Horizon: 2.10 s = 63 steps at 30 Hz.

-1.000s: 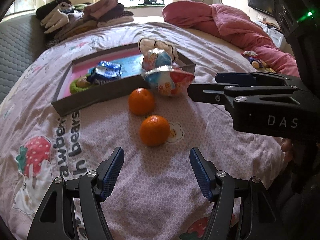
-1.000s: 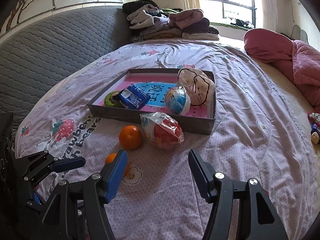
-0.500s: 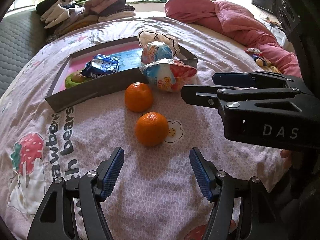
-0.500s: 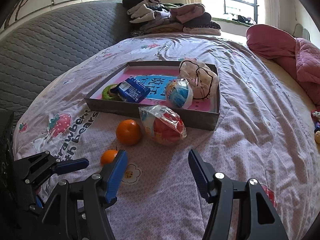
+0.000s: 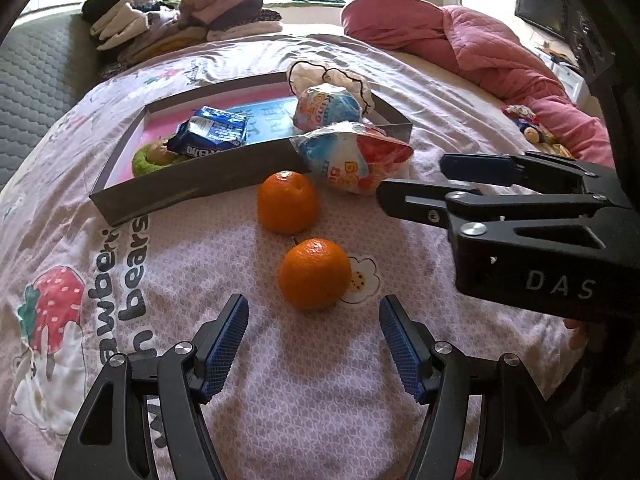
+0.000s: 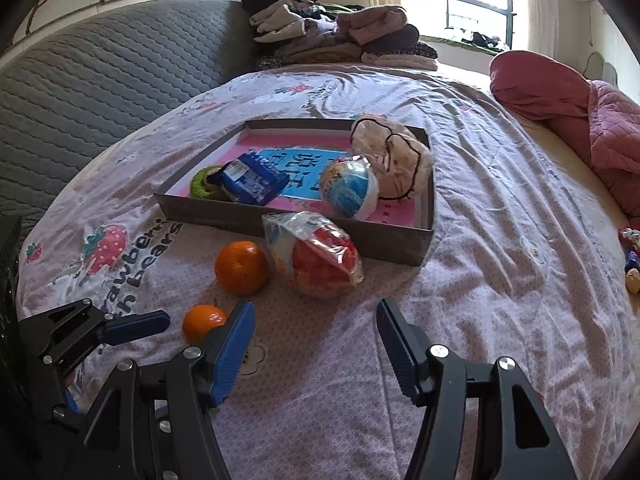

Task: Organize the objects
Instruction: 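Move the left tool toward a mandarin while the right tool approaches the bagged red candy, then grasp the clear bag of red candy with the right tool while the left tool grasps a mandarin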

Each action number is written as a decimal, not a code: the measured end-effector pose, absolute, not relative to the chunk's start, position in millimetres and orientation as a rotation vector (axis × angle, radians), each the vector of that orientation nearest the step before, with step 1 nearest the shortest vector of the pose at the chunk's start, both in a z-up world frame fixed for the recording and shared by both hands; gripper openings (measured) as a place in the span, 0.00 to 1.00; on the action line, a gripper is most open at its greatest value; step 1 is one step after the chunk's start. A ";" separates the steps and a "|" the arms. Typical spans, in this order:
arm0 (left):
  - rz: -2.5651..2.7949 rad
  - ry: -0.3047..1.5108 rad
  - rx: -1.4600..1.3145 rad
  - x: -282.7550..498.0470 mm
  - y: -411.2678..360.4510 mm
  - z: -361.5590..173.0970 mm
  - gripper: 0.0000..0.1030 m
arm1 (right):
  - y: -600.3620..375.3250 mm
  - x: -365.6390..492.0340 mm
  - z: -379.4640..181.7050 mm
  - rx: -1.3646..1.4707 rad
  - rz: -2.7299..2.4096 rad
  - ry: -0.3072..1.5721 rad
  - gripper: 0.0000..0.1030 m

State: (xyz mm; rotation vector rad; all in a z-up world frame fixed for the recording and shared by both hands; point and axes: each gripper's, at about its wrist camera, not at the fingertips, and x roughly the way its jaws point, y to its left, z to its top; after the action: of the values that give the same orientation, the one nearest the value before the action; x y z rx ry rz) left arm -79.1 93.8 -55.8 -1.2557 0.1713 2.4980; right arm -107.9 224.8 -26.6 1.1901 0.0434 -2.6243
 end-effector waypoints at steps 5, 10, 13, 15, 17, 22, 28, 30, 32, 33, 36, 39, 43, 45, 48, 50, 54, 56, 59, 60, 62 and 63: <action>2.506 0.160 -1.262 -85.3 95.8 -56.2 0.67 | 225.2 -113.7 -30.7 1.210 -2.622 0.050 0.61; 2.512 0.166 -1.268 -89.3 98.4 -58.4 0.67 | 222.5 -119.3 -33.7 1.210 -2.631 0.084 0.61; 2.521 0.177 -1.265 -91.1 99.5 -59.2 0.67 | 221.6 -122.5 -36.1 1.218 -2.636 0.115 0.61; 2.525 0.180 -1.264 -92.5 98.4 -59.7 0.67 | 222.3 -124.4 -37.0 1.224 -2.640 0.113 0.61; 2.533 0.181 -1.266 -94.3 96.6 -60.1 0.67 | 222.1 -126.6 -38.2 1.228 -2.640 0.119 0.61; 2.541 0.155 -1.280 -100.8 91.0 -61.2 0.67 | 221.2 -133.3 -41.4 1.242 -2.632 0.109 0.61; 2.549 0.141 -1.272 -106.1 88.1 -59.4 0.67 | 220.5 -142.8 -44.5 1.261 -2.629 0.093 0.61; 2.550 0.134 -1.271 -107.1 87.2 -59.1 0.67 | 219.9 -145.8 -45.9 1.268 -2.619 0.088 0.61; 2.550 0.127 -1.272 -107.7 86.0 -59.0 0.67 | 217.7 -147.2 -47.5 1.271 -2.610 0.099 0.61; 2.551 0.121 -1.272 -108.1 85.6 -58.8 0.67 | 215.9 -147.2 -47.9 1.268 -2.609 0.111 0.61; 2.554 0.119 -1.274 -109.4 86.2 -59.5 0.67 | 210.8 -146.4 -47.5 1.250 -2.604 0.133 0.61; 2.557 0.113 -1.275 -111.1 86.3 -59.6 0.67 | 206.9 -147.6 -47.7 1.239 -2.591 0.138 0.61; 2.557 0.108 -1.274 -113.8 85.6 -59.9 0.67 | 203.1 -149.4 -49.5 1.233 -2.580 0.143 0.61; 2.558 0.113 -1.280 -115.1 85.8 -60.5 0.67 | 202.5 -150.9 -50.2 1.232 -2.574 0.137 0.59; 2.564 0.123 -1.277 -116.1 86.4 -60.1 0.67 | 203.6 -154.5 -51.4 1.238 -2.551 0.084 0.53; 2.566 0.121 -1.275 -117.0 86.2 -59.6 0.67 | 204.3 -155.8 -52.1 1.241 -2.540 0.056 0.50; 2.561 0.102 -1.280 -119.2 84.2 -59.6 0.67 | 204.5 -155.5 -52.0 1.240 -2.536 0.035 0.49; 2.556 0.085 -1.286 -119.6 83.3 -60.4 0.67 | 204.7 -155.5 -52.0 1.242 -2.534 0.022 0.49; 2.552 0.077 -1.283 -119.0 83.1 -59.8 0.64 | 204.4 -154.4 -51.6 1.238 -2.536 0.023 0.49; 2.547 0.067 -1.281 -119.1 82.7 -59.3 0.61 | 204.3 -154.2 -51.2 1.236 -2.537 0.022 0.49; 2.528 0.037 -1.278 -118.6 81.9 -58.2 0.51 | 205.6 -153.3 -49.7 1.230 -2.541 0.014 0.49; 2.521 0.035 -1.275 -118.2 82.6 -58.0 0.48 | 206.5 -153.0 -49.1 1.228 -2.542 0.010 0.49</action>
State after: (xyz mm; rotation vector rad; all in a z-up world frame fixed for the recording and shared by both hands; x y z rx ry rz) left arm -118.2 82.5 -58.0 -1.2752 0.0355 2.5208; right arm -153.0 206.5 -49.1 1.2284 0.0100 -2.5420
